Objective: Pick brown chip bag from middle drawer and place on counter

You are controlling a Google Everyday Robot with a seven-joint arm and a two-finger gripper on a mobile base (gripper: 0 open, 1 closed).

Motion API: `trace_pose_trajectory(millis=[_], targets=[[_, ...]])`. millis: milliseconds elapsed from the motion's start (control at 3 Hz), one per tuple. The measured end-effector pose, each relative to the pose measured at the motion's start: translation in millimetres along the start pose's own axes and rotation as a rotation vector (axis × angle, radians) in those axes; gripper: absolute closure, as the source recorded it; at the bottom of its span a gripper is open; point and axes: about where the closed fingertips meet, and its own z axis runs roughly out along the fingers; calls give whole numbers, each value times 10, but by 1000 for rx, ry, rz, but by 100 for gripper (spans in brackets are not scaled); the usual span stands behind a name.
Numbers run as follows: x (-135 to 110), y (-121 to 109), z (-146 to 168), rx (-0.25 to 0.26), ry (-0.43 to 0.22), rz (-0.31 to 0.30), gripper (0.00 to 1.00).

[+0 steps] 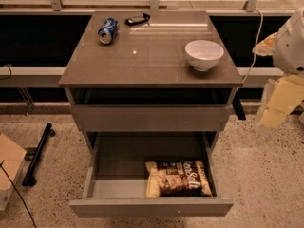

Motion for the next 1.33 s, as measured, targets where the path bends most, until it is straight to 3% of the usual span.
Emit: trace_pose_trajectory(millis=[667,1333], targets=[[-105,106,475,-16,-117,-15,0],[-22,193,1077,-53,-182,-20,0]])
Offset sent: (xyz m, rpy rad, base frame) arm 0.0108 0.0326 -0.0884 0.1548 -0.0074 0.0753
